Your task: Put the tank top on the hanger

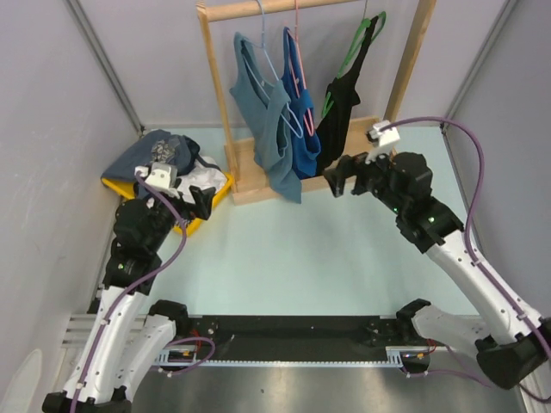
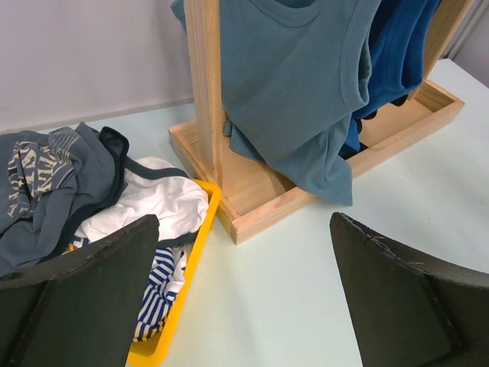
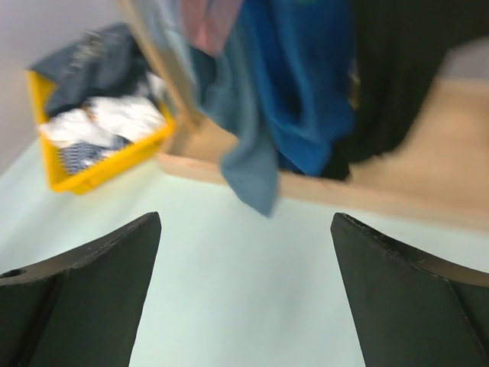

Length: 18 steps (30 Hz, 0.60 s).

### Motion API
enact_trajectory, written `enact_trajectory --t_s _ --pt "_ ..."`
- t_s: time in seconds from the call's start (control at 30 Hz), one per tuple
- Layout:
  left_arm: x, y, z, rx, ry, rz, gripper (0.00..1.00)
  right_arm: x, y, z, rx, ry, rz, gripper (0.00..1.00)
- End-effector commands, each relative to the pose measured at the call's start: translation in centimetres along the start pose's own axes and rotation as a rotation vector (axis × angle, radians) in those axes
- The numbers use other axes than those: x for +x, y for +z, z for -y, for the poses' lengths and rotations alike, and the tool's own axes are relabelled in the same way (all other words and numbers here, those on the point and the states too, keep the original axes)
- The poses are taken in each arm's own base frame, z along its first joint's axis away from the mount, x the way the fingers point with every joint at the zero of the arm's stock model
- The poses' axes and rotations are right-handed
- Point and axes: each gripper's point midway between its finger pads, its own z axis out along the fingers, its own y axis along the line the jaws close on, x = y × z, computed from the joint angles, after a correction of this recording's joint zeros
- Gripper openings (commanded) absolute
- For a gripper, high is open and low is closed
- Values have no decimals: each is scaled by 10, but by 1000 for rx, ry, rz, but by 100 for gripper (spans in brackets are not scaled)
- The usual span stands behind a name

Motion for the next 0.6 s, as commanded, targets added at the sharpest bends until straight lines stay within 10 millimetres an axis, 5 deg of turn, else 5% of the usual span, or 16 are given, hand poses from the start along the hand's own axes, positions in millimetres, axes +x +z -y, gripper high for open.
enact_trajectory --t_s 0.0,0.07,0.1,0.23,0.57 --pt "-14 -4 -9 -56 -28 59 100 45 -15 51 63 194 -38 100" --pt "-12 -4 -6 -46 -41 49 99 55 -28 86 129 252 -26 100" --pt "-10 -4 -7 -46 -46 42 99 76 -32 100 163 302 -59 100" --pt "-7 -3 -12 -85 -73 26 99 95 -53 135 227 379 -55 100" --pt "-9 -5 -16 -106 -72 35 99 96 -67 151 281 363 -45 100"
